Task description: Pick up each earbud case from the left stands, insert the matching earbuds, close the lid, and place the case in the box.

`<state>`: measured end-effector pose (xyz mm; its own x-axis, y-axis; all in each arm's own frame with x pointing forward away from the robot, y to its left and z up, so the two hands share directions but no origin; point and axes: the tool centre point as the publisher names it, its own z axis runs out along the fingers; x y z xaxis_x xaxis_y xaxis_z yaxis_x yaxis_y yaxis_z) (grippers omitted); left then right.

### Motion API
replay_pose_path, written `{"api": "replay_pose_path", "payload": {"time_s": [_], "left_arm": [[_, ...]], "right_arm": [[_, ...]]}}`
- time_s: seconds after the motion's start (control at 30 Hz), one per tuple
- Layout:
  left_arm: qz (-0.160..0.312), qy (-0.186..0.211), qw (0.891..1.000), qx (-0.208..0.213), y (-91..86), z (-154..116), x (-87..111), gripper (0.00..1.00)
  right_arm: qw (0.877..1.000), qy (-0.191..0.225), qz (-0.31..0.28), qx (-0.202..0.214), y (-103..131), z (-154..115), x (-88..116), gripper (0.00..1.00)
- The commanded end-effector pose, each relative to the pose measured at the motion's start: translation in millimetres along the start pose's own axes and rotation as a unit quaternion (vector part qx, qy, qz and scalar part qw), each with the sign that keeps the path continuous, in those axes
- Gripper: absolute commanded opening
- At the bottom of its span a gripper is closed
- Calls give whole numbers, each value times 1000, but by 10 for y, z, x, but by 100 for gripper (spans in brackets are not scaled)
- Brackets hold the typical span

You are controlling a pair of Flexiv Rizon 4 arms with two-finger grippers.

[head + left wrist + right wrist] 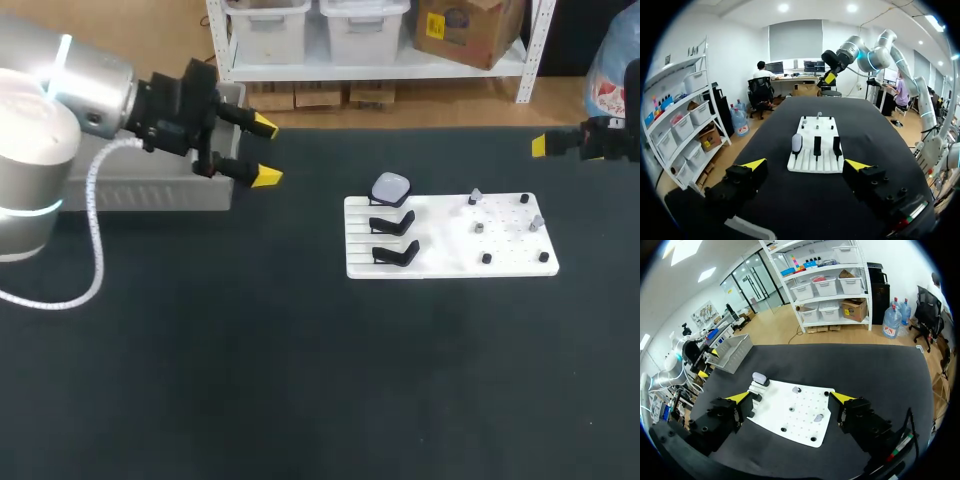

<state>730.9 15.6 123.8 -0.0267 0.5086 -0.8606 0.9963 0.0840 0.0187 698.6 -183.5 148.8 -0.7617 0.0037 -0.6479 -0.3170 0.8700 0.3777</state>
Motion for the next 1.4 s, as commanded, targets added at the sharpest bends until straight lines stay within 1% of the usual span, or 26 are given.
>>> {"api": "replay_pose_path", "payload": {"time_s": [0.03, 0.17, 0.5, 0.57, 0.6, 0.73, 0.77, 0.83, 0.9, 0.93, 0.97, 1.17, 1.2, 1.3, 1.4], "left_arm": [[8, 0, 1000, 16, 92, 230, 0, 100], [8, -11, 999, 37, 90, 380, 31, 100], [21, 4, 998, 59, 155, 682, 64, 100], [19, 8, 998, 60, 172, 732, 82, 96], [19, 9, 998, 60, 175, 754, 91, 87], [11, 15, 998, 54, 196, 838, 159, 85], [10, 13, 998, 54, 200, 855, 172, 82], [9, 12, 999, 52, 213, 898, 202, 64], [7, 11, 999, 51, 226, 933, 225, 74], [5, 11, 999, 50, 231, 952, 238, 83], [5, 11, 999, 49, 238, 969, 250, 82], [4, 10, 999, 48, 277, 1082, 307, 87], [4, 11, 999, 48, 286, 1105, 319, 87], [3, 10, 999, 51, 279, 1170, 306, 82], [5, 5, 999, 53, 287, 1241, 296, 84]], "right_arm": [[1000, 0, 0, 0, 2, -6, 2, 100], [1000, 0, 0, 0, 2, -6, 2, 100], [1000, 0, 0, 0, 2, -6, 2, 100], [1000, 0, 0, 0, 2, -6, 2, 100], [1000, 0, 0, 0, 2, -6, 2, 100], [1000, 0, 0, 0, 2, -6, 2, 100], [1000, 0, 0, 0, 2, -6, 2, 100], [1000, 0, 0, 0, 2, -6, 2, 100], [1000, 0, 0, 0, 2, -6, 2, 100], [1000, 0, 0, 0, 2, -6, 2, 100], [1000, 0, 0, 0, 2, -6, 2, 100], [1000, 0, 0, 0, 2, -6, 2, 100], [1000, 0, 0, 0, 2, -6, 2, 100], [1000, 0, 0, 0, 2, -6, 2, 100], [1000, 0, 0, 0, 2, -6, 2, 100]]}}
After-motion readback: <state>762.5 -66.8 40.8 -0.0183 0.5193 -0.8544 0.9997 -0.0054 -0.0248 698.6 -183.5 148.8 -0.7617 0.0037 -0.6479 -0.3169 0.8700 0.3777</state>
